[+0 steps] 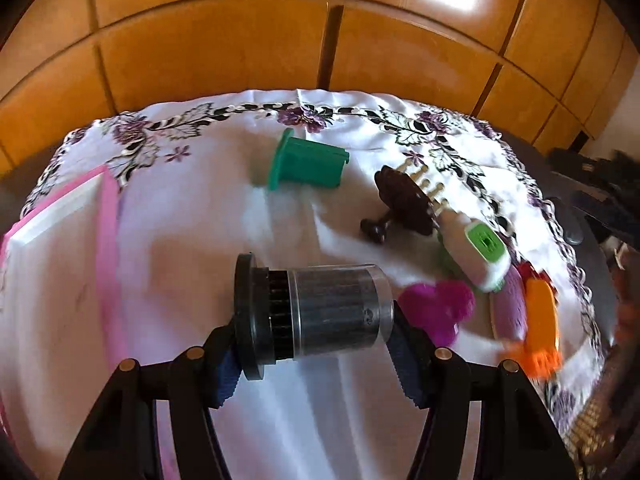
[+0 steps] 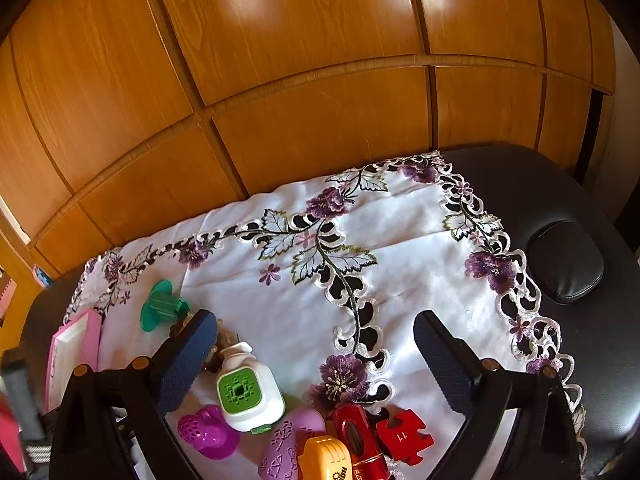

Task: Organize rigid objects
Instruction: 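Reach the left gripper to the black-and-clear cylinder and grasp it, then lift the cylinder with the left gripper while the right gripper grasps the green spool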

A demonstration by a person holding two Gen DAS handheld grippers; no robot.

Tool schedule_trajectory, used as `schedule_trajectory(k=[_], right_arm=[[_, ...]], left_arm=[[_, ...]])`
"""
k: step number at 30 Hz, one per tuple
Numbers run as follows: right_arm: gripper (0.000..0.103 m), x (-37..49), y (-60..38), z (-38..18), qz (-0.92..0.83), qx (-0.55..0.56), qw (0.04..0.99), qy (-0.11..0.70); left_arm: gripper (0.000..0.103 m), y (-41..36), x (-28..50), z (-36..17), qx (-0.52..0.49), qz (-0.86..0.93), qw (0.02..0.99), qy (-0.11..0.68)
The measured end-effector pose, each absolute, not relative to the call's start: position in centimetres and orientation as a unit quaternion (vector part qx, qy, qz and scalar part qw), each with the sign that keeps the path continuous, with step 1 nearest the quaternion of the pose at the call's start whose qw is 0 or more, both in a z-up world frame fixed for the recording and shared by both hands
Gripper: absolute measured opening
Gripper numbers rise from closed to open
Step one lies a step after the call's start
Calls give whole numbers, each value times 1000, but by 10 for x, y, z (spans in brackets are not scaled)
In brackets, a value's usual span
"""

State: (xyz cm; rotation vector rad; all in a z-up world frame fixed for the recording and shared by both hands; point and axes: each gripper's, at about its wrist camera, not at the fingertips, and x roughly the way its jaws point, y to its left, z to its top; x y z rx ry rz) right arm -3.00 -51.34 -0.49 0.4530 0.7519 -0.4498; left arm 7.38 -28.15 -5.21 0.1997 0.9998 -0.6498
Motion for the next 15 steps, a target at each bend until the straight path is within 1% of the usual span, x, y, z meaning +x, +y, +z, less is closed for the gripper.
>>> schedule_trajectory(k=[5, 9, 15], right_arm=[[99, -18, -500, -14, -182, 205, 879, 390], [99, -11, -487, -17, -144, 221, 878, 398], [99, 27, -456, 1, -93, 247, 881, 392]], left_arm=[[64, -250, 56, -38, 86, -310, 832, 451], [64, -227, 47, -24, 76, -312, 841, 436], [64, -200, 48, -9, 55, -304, 853, 421]])
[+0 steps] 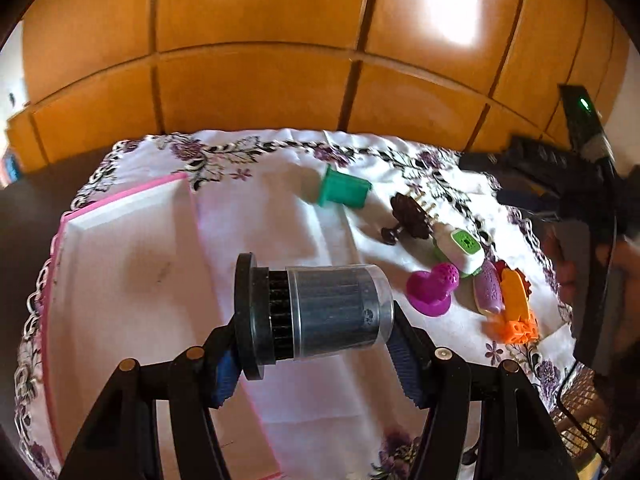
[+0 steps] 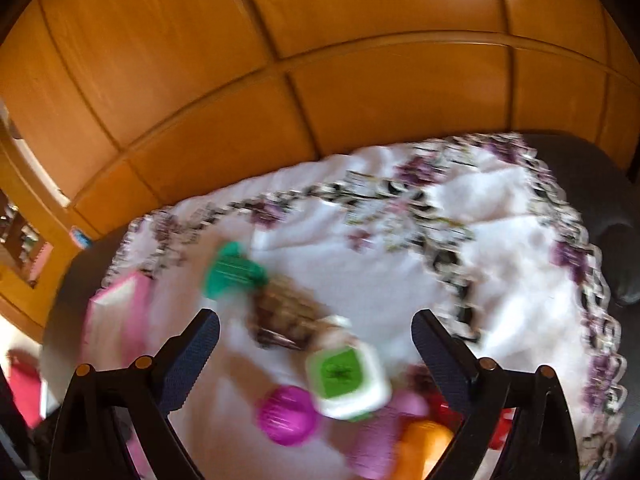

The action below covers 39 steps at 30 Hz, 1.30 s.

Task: Organize rigid objects
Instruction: 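Lift the cylinder with the left gripper while the right gripper grasps the green spool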

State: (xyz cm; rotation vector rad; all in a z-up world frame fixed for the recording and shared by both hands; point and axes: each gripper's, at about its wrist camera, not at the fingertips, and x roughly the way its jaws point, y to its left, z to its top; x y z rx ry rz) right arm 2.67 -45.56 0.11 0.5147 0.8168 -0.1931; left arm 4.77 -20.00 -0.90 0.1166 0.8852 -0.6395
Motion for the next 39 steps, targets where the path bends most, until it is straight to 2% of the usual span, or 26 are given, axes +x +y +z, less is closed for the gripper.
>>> schedule_trajectory(k=[5, 15, 18, 19, 20, 21, 29, 39], right_arm=[[99, 88, -426, 1, -69, 257, 868, 418], [99, 168, -421, -65, -137, 268, 802, 516], [99, 183, -413, -73, -140, 232, 804, 529], [95, 187, -408, -75, -141, 213, 804, 537], [75, 191, -403, -76, -140, 192, 802, 548], [63, 193, -397, -79, -135, 178, 799, 558], [63, 176, -353, -65, -39, 102, 826, 553], [63, 84, -307, -51, 66, 24, 836, 544]], left_arm=[[64, -171, 53, -1, 24, -292, 861, 416], [64, -117, 66, -3, -24, -255, 874, 414], [64, -102, 70, -9, -36, -240, 875, 420], [64, -97, 70, -10, -40, -236, 875, 421], [64, -92, 71, -11, -44, -231, 875, 422], [64, -88, 70, -12, -47, -226, 876, 423], [64, -64, 67, -13, -61, -199, 884, 419], [64, -26, 60, -21, -88, -165, 884, 429]])
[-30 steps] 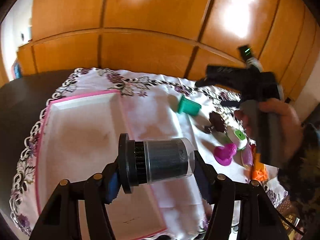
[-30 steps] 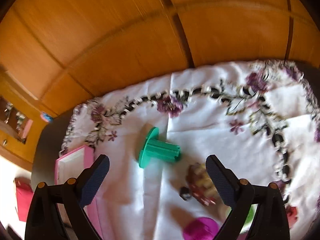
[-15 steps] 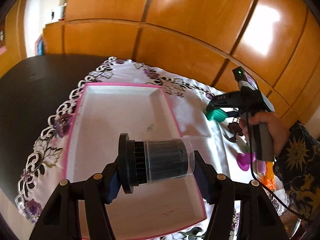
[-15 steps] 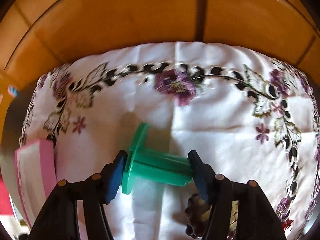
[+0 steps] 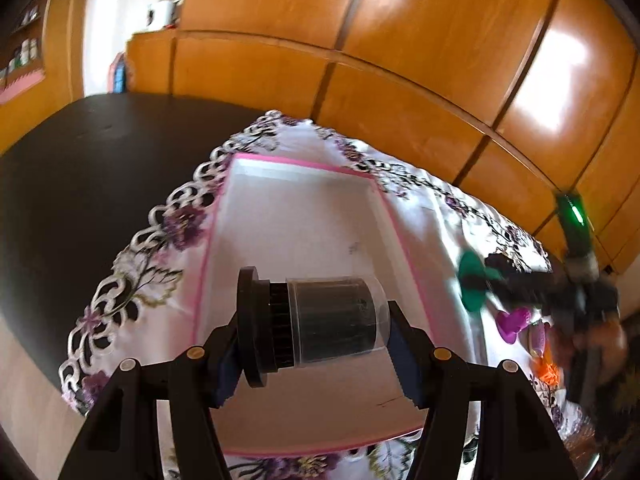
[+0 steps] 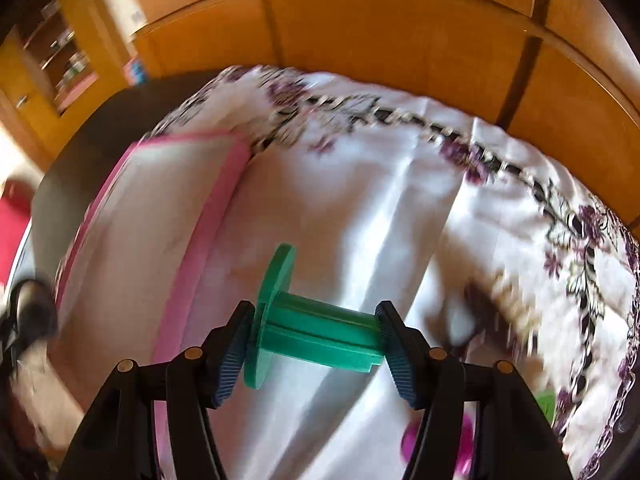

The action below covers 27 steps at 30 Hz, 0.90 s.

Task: Organize rigid objects
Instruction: 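Lift the cylinder with the left gripper while the right gripper grasps the green spool, then carry the cylinder into the pink tray and release it from the left gripper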

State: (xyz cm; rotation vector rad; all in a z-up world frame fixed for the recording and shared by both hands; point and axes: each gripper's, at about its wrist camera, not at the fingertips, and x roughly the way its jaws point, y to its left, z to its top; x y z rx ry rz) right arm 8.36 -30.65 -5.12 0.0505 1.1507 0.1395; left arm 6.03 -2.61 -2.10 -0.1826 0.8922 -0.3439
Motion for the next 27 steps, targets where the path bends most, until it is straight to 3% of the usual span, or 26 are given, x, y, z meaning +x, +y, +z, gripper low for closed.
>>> schedule_trajectory(k=[4, 11, 27], right_arm=[[63, 58, -303, -75, 61, -9, 826, 560], [63, 49, -319, -80, 71, 31, 837, 542], [61, 49, -314, -81, 73, 14, 840, 538]], left_arm=[[64, -11, 63, -26, -110, -155, 878, 439], [64, -11, 89, -18, -109, -155, 880, 436], [64, -48, 228, -46, -41, -125, 876, 465]])
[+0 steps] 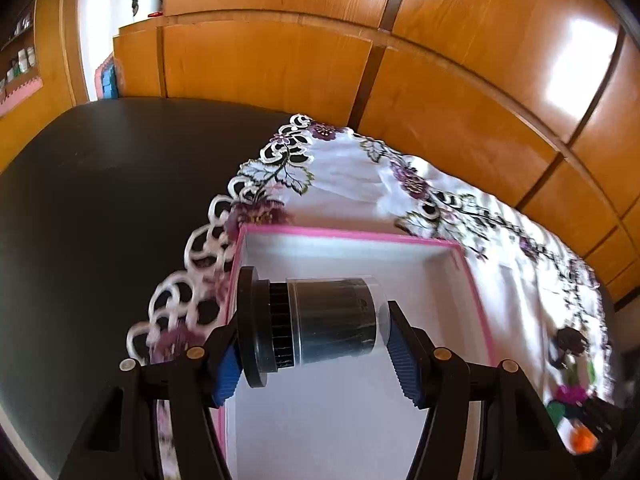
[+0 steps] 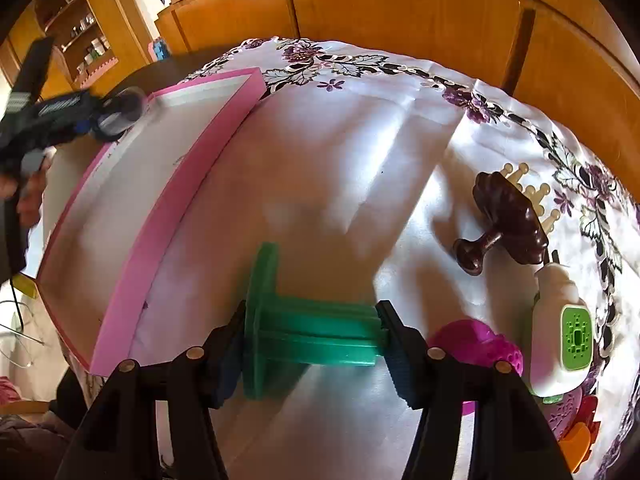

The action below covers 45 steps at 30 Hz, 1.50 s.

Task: Organize rigid objects
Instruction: 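Carry the cylinder into the pink tray and release it from the left gripper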

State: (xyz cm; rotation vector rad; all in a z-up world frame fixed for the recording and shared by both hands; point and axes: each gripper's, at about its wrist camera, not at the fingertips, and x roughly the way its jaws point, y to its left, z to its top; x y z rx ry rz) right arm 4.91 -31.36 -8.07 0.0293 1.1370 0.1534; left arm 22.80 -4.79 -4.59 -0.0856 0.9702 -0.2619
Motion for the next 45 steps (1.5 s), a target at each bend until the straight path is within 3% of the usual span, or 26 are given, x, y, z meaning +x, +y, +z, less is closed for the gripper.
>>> schedule_trajectory(k=[8, 16, 30, 37, 45], right_arm=[[60, 49, -312, -82, 71, 3, 841, 536], [61, 48, -310, -82, 69, -4, 842, 535], [61, 48, -306, -82, 63, -15, 843, 534], [61, 48, -306, -84, 60, -18, 843, 535], [61, 47, -306, -85, 60, -17, 842, 536]], left_arm=[[72, -53, 252, -64, -16, -103, 873, 477], [92, -45, 196, -29, -24, -105, 898, 426], [96, -49, 76, -26, -5, -61, 907, 416], [103, -58, 49, -16, 23, -43, 920, 390], [103, -55, 40, -6, 19, -13, 928, 371]])
